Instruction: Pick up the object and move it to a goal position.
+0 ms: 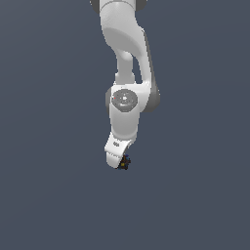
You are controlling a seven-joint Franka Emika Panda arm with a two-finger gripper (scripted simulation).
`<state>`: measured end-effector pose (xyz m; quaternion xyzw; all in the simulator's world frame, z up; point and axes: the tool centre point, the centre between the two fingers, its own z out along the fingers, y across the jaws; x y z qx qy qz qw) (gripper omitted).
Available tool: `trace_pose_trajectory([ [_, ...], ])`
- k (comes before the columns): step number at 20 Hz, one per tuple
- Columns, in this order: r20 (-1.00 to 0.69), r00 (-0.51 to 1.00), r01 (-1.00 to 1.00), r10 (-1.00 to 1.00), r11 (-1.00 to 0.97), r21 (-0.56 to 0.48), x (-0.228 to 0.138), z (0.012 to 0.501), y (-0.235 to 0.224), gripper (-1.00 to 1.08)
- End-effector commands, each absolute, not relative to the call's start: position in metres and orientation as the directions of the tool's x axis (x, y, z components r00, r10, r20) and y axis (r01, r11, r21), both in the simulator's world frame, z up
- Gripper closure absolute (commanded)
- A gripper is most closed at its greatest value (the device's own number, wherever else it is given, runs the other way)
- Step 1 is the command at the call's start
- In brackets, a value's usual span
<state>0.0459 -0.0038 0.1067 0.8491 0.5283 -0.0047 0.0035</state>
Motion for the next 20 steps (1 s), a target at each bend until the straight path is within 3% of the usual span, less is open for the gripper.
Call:
trace_pose_trajectory([
  [1,-0.010,0.380,0.925,0.925,-0.380,0.000,0.049,0.102,-0.006,-0.92],
  [11,-0.004,0.165,0.986,0.986,-0.165,-0.001,0.057,0.086,-0.013,-0.92],
  [20,0.000,0.076,0.997,0.997,-0.076,0.000,0.060,0.080,-0.016,-0.92],
])
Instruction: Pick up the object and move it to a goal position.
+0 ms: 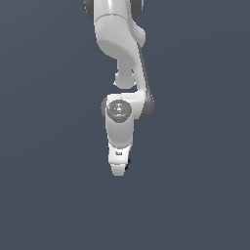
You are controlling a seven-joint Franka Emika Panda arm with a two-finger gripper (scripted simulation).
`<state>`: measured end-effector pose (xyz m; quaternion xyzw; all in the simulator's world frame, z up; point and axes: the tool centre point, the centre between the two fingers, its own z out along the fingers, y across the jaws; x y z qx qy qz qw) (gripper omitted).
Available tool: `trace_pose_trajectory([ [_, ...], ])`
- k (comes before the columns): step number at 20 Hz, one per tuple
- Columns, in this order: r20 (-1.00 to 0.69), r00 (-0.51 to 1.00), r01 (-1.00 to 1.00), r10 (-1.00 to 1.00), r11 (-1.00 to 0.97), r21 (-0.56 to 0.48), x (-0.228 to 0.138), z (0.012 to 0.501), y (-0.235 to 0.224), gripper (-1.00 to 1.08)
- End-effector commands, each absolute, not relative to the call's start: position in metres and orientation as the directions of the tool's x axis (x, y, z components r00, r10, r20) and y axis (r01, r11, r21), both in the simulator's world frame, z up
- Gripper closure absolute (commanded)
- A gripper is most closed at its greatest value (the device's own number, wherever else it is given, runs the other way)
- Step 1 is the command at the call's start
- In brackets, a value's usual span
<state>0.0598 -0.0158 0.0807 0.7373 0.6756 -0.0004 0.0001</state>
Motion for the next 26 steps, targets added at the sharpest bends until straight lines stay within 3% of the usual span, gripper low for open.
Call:
trace_pose_trajectory([
  [1,0.000,0.073,0.997,0.997,-0.073,0.000,0.060,0.080,-0.016,-0.92],
  [21,0.000,0.070,0.998,0.998,-0.070,0.000,0.060,0.030,-0.016,-0.92],
  [22,0.000,0.070,0.998,0.998,-0.070,0.000,0.060,0.030,-0.016,1.08],
  [26,0.000,0.070,0.998,0.998,-0.070,0.000,0.060,0.030,-0.016,1.08],
])
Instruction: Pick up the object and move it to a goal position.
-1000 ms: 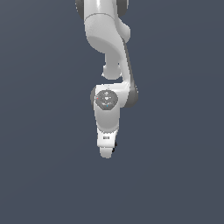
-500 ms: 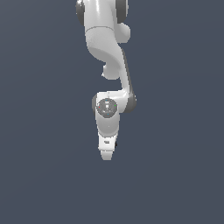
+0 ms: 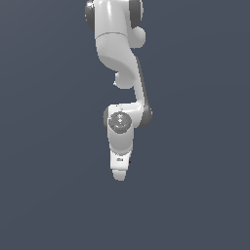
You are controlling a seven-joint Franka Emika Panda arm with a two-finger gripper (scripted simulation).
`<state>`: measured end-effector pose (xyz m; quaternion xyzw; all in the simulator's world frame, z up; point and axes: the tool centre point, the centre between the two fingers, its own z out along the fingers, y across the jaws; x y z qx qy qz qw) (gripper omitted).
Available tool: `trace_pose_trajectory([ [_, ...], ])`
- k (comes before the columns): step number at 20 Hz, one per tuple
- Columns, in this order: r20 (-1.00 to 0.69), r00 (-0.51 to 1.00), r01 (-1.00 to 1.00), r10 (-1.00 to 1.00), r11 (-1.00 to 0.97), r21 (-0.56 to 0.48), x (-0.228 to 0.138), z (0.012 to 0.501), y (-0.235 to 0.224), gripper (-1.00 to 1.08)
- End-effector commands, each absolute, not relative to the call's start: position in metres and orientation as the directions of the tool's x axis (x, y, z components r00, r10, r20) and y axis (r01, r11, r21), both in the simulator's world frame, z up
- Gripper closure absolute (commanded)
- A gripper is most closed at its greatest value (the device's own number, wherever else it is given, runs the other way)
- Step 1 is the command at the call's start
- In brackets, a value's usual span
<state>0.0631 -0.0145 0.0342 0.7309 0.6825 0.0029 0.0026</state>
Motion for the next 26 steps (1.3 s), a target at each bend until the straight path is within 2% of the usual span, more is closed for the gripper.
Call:
trace_pose_trajectory([
  [1,0.000,0.070,0.998,0.998,-0.070,0.000,0.060,0.030,-0.016,1.08],
  [15,0.000,0.068,0.998,0.998,-0.068,0.007,0.061,0.058,-0.011,1.08],
  [26,-0.001,0.067,0.998,0.998,-0.067,0.005,0.051,0.156,0.004,1.08],
])
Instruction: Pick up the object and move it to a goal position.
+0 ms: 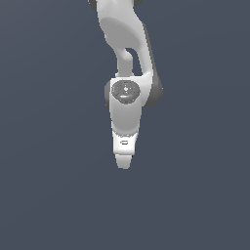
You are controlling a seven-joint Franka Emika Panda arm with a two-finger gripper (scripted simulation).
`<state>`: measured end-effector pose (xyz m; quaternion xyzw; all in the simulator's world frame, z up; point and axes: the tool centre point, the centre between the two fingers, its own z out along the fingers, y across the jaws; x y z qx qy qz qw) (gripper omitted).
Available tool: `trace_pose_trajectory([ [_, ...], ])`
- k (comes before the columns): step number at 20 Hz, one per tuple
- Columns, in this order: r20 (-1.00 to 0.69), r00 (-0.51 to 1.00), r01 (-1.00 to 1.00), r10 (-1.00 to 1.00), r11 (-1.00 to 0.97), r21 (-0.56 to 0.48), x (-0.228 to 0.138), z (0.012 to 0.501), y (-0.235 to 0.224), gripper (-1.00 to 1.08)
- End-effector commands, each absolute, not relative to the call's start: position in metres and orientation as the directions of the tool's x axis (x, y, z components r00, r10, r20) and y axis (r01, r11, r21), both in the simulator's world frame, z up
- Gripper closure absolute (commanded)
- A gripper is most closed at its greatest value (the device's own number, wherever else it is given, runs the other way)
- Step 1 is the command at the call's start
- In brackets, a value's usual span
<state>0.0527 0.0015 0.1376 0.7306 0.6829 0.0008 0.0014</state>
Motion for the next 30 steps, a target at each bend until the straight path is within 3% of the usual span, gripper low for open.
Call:
trace_pose_trajectory([
  [1,-0.001,0.067,0.998,0.998,-0.067,0.005,0.050,0.168,0.006,1.08],
  [20,0.001,0.067,0.998,0.998,-0.067,0.002,0.035,0.389,0.040,1.08],
  [30,0.001,0.070,0.998,0.998,-0.070,0.000,0.034,0.470,0.051,1.08],
])
